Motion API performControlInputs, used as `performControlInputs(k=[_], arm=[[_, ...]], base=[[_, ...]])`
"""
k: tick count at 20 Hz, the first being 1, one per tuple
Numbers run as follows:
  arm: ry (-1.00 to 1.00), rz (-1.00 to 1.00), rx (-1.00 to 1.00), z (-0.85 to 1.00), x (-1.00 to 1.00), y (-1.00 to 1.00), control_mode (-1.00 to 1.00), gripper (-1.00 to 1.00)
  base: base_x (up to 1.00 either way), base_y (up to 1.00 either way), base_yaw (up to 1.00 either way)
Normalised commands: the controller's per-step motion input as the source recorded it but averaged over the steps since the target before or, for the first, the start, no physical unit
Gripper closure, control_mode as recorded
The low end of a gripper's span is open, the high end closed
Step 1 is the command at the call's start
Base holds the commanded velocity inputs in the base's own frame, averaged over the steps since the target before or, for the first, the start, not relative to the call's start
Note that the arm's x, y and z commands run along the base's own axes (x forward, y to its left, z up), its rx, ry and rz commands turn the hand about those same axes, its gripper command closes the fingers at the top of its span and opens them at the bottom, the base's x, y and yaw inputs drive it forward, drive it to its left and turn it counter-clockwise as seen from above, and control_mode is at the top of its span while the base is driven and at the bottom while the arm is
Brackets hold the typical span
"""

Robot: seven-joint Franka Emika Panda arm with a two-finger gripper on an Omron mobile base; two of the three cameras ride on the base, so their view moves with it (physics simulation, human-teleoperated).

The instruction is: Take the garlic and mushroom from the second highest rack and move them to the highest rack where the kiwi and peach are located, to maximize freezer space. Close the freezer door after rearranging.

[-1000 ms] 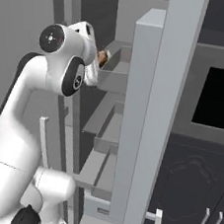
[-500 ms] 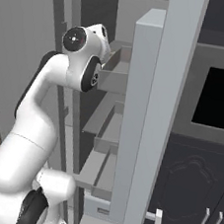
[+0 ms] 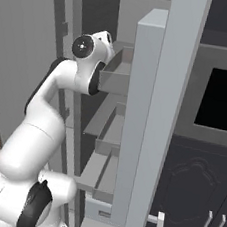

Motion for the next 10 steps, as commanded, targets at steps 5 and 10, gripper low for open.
performControlInputs(k=[5, 10], arm=[[0.01, 0.01, 0.00, -0.04, 0.51, -0.04, -1.00, 1.00], [0.03, 0.01, 0.00, -0.05, 0.38, -0.05, -1.00, -1.00]], base=[[0.00, 0.00, 0.00], [0.00, 0.00, 0.00]])
